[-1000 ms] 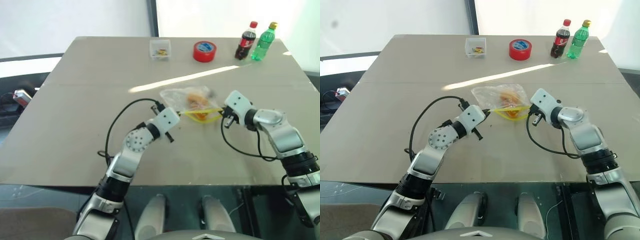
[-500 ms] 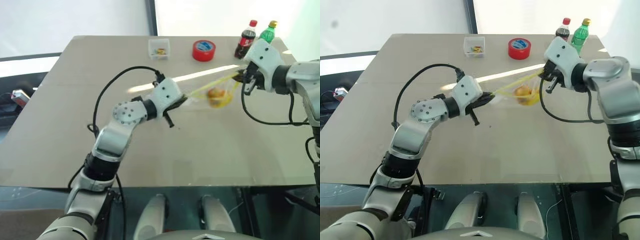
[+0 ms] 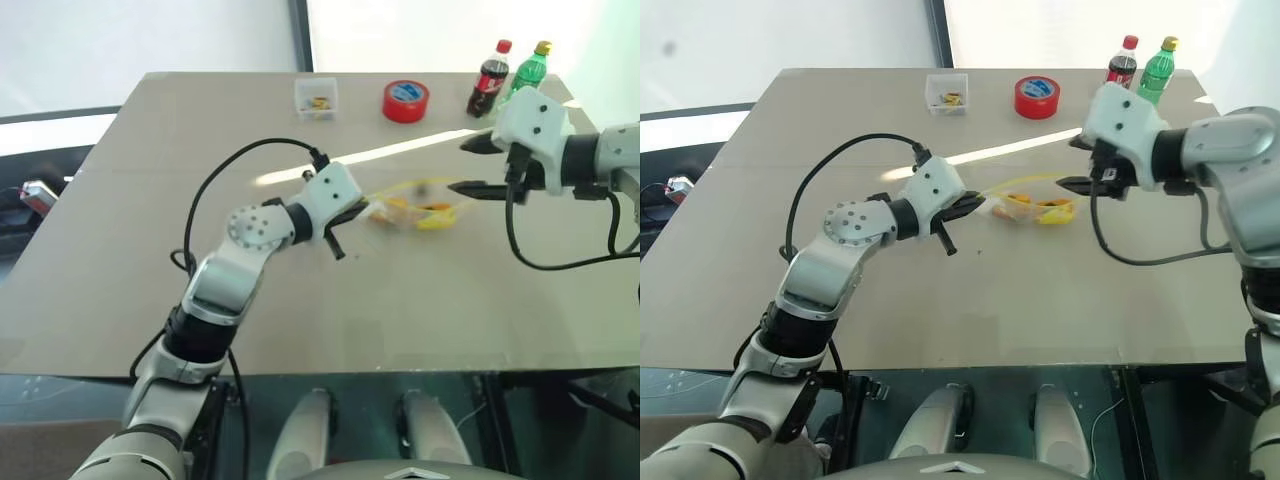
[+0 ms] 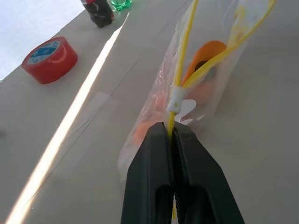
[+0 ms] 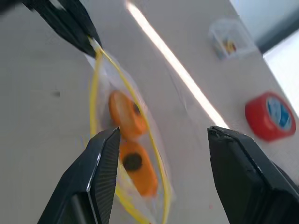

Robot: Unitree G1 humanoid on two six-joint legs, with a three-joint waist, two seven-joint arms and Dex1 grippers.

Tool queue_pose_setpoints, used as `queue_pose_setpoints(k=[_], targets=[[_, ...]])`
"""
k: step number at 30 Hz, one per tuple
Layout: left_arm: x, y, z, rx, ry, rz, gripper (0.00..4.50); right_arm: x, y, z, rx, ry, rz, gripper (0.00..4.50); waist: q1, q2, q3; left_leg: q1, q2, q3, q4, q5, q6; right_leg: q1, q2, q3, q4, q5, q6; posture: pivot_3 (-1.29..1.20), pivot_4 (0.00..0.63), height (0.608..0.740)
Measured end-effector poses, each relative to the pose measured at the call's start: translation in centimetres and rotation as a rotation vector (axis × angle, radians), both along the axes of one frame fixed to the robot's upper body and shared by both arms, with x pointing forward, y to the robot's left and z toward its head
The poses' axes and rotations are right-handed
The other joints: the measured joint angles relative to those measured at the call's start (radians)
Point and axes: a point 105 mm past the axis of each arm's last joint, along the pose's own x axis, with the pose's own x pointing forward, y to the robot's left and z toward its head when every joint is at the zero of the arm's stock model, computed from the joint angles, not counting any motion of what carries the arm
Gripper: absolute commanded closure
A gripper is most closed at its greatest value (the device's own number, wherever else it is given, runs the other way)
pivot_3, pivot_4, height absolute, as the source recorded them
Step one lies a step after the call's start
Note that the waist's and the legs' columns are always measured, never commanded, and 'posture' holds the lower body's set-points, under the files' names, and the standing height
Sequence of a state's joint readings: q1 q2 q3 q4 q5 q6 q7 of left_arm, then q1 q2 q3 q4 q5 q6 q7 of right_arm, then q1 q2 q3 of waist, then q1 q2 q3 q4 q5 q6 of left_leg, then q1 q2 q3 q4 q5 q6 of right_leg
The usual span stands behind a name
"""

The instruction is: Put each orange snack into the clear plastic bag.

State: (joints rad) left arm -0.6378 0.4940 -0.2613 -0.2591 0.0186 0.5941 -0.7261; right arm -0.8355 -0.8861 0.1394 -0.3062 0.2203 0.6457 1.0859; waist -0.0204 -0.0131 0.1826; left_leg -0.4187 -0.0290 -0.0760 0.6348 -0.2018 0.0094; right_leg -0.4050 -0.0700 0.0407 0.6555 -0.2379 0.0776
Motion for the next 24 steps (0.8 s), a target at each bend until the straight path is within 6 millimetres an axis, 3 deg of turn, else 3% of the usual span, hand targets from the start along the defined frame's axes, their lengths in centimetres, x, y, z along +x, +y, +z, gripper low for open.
queue_pose_setpoints(k=[5, 10, 19, 23, 24], targets=[[-0.1, -0.1, 0.7, 0.11, -0.057, -0.035, 4.5, 0.1, 3.1, -2.9, -0.08, -0.103, 0.123, 1.48, 0.006, 0.0, 0.0, 0.0, -0.001, 0.0, 0.002, 0.0, 0.0, 0.0, -0.001, 0.0, 0.0, 0.0, 0.0, 0.0, 0.15, 0.74], [-0.3, -0.5, 1.2, 0.124, -0.077, -0.053, 4.5, 0.8, 3.6, -3.5, -0.1, -0.167, 0.144, 1.48, 0.005, 0.0, 0.0, 0.0, -0.001, 0.0, 0.001, 0.0, 0.0, 0.0, 0.0, 0.0, 0.001, 0.0, 0.0, 0.0, 0.15, 0.74], [-1.1, -1.3, 1.4, 0.147, -0.099, -0.099, 4.5, 1.2, 6.6, -4.4, -0.086, -0.208, 0.236, 1.48, 0.002, 0.0, 0.0, 0.0, -0.001, 0.0, 0.001, 0.0, 0.0, 0.0, 0.0, 0.0, 0.002, 0.0, 0.0, 0.0, 0.15, 0.74], [-1.1, -1.3, 1.4, 0.158, -0.109, -0.101, 4.5, 1.3, 6.9, -4.6, -0.083, -0.212, 0.243, 2.44, 0.004, 0.0, 0.0, 0.0, -0.001, 0.0, 0.001, 0.0, 0.0, 0.0, 0.0, 0.0, 0.002, 0.0, 0.0, 0.0, 0.15, 0.74], [-1.1, -1.3, 1.4, 0.158, -0.111, -0.101, 4.5, 1.3, 6.9, -4.6, -0.084, -0.212, 0.243, 2.98, 0.004, 0.0, 0.0, 0.0, -0.001, 0.0, 0.001, 0.0, 0.0, 0.0, 0.0, 0.0, 0.002, 0.0, 0.0, 0.0, 0.15, 0.74]])
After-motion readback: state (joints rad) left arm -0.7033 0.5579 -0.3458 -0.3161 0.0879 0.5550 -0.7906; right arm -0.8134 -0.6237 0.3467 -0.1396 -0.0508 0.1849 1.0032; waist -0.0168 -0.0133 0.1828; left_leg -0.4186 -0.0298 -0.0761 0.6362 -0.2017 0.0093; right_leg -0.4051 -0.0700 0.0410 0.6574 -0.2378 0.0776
